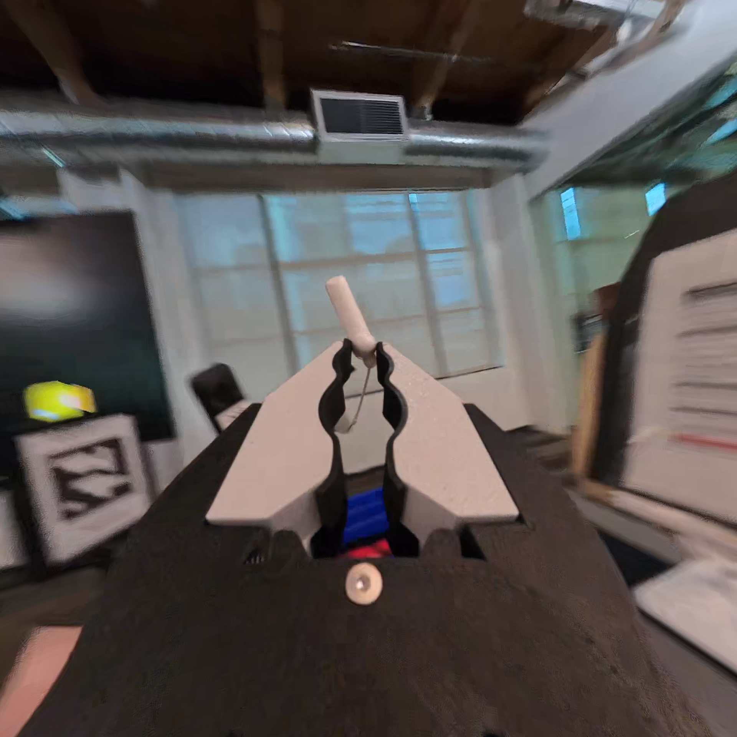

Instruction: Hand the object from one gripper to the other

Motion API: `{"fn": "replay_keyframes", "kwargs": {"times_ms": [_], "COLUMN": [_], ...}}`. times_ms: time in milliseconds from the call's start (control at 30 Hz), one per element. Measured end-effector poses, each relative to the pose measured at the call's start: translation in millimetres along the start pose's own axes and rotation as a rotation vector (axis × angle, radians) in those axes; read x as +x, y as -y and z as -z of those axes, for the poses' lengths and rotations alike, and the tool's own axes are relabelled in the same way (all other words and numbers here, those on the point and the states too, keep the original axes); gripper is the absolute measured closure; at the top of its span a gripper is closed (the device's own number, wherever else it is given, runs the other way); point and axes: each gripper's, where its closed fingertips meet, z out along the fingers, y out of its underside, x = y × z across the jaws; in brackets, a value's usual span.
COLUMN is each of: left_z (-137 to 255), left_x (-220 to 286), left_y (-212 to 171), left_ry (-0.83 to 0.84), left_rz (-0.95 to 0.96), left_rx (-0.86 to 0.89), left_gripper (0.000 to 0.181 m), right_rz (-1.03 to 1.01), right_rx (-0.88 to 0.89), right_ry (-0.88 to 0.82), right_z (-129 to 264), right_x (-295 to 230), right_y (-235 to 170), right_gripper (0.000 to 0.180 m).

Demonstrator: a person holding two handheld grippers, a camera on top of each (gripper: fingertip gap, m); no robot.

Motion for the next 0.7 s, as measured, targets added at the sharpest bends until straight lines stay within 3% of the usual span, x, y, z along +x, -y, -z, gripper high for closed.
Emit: {"fn": "replay_keyframes", "kwargs": {"times_ms": [67,167,367,467,700], "left_z": [4.5,10.2,19.0,16.2,11.2], "left_x": [-1.0,1.9,25.2,27.7,34.9], "left_y": [6.8,9.7,-0.2,-28.8,-47.9], "left_ry": [-0.04,-0.085,-0.244,-0.223,-0.228], "left_rz": [0.081,0.118,0.256,0.173,0.115], "left_rx": [0.01,-0.052,-0.237,-0.382,-0.458], "left_gripper": [0.135,0.14,0.147,0.148,0.167], "right_rz": [-0.194,-0.329,-0.291,-0.288,-0.298], "right_rx": [0.029,0.018,-0.187,-0.243,-0.269], "right_ry": [0.112,0.193,0.303,0.317,0.312], "right_z": [0.0,-1.8,-9.2,-11.4,-12.9], "right_x": [-2.7,-2.1,-20.7,-25.3,-23.8], "right_y": [-1.5,-10.7,-48.8,-60.8,-68.5], "right_gripper": [0.168,0.169,0.17,0.169,0.17]}}
